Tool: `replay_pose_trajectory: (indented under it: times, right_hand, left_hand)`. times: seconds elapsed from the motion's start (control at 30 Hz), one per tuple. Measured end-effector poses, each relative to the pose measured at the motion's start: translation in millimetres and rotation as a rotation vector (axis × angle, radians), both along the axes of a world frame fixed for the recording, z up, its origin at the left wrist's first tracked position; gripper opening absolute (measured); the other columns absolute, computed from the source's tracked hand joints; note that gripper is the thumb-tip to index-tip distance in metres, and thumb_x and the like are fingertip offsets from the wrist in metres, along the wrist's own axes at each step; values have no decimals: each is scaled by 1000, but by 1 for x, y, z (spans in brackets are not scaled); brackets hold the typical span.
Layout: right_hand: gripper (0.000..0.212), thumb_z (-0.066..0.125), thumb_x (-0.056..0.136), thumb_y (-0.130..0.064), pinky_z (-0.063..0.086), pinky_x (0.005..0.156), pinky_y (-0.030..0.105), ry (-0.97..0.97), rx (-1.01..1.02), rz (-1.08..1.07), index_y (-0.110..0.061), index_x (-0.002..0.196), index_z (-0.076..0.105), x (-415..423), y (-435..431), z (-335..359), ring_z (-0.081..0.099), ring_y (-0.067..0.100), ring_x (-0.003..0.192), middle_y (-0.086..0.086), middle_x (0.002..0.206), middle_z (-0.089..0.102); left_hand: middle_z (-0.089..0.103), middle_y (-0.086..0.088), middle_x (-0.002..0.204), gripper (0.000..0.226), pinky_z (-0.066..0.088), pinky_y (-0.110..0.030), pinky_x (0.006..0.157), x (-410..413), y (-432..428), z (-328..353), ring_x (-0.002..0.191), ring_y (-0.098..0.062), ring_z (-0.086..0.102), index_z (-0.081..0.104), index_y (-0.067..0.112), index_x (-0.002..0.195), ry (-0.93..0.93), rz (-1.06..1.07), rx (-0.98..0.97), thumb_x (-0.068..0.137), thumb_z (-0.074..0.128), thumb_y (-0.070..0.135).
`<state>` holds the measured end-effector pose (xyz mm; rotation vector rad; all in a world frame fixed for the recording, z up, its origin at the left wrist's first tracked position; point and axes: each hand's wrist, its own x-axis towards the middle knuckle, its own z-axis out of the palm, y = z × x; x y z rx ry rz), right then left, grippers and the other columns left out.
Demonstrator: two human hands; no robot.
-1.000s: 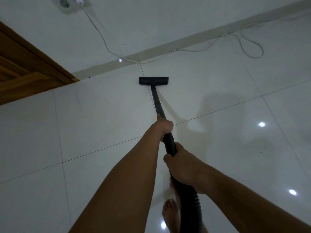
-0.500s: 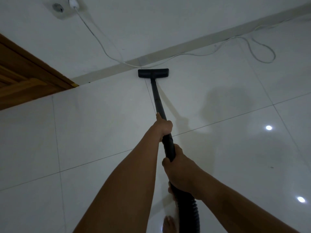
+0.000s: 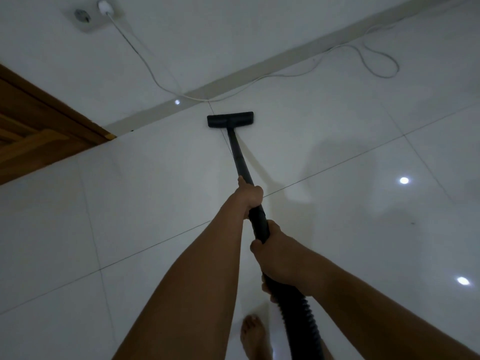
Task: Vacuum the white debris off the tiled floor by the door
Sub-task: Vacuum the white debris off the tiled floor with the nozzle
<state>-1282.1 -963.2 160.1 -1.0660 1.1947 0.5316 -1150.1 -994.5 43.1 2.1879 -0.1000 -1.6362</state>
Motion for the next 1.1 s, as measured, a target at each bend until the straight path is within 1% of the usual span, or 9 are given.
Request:
replay_pose_trajectory:
  times: [0.13,0.23,0.57,0.67,0.77,0.83,0.9,0.97,1.1]
  right_hand:
    - [55,46,104,-23,49,44,19,8,-32,24,-31,153,22,-21,50,20,60,14,54,10,91,60]
    - [57,44,105,-23,38,33,9,18,-141,117,-21,157,19,-38,86,33,58,7,59,2,95,56]
    - [51,45,105,-24,37,32,11,68,-60,70,-18,153,28,-73,138,80,55,10,54,9,93,59]
    - [51,47,104,-22,40,34,12,100,-22,100,-15,152,32,-82,153,90,57,11,50,10,89,62]
    - [51,49,101,-21,44,36,16,146,58,48,-14,149,35,-96,174,99,57,14,45,12,84,63]
    - [49,50,100,-22,45,38,18,150,80,69,-10,146,38,-107,191,109,57,15,41,13,84,63]
    - [46,49,100,-23,46,39,19,142,106,82,-6,142,43,-119,209,121,56,15,35,14,84,62]
    - [45,48,100,-27,48,41,20,133,133,78,-2,137,48,-130,225,134,57,16,34,15,85,61]
    - [37,44,104,-29,47,38,19,96,141,86,2,124,54,-144,247,166,58,14,43,11,78,59]
  left_hand:
    - [52,-14,131,78,53,-38,74,-24,50,17,84,-24,56,-14,33,159,31,-25,31,104,37,14]
    - [50,-16,140,78,54,-39,77,-46,89,32,102,-29,59,-14,33,159,50,-26,53,103,37,14]
    - [51,-17,134,69,53,-36,69,-87,157,63,81,-24,54,2,22,161,39,-14,92,103,39,15]
    - [53,-21,137,63,52,-34,59,-98,173,72,89,-24,58,14,18,158,47,15,91,101,41,15]
    - [53,-22,140,59,57,-37,64,-114,197,79,99,-28,62,24,17,155,76,66,107,99,43,17]
    - [59,-20,127,48,53,-35,58,-128,218,92,88,-25,60,35,9,147,90,44,139,100,43,18]
    - [59,-15,103,30,47,-32,52,-142,238,108,75,-23,56,48,0,125,89,-16,158,102,42,18]
    - [54,-12,89,21,41,-28,50,-151,258,125,70,-20,52,50,-1,104,75,-62,157,104,42,19]
    - [54,-13,89,26,39,-31,52,-168,292,155,68,-21,51,52,1,119,56,-106,81,103,42,19]
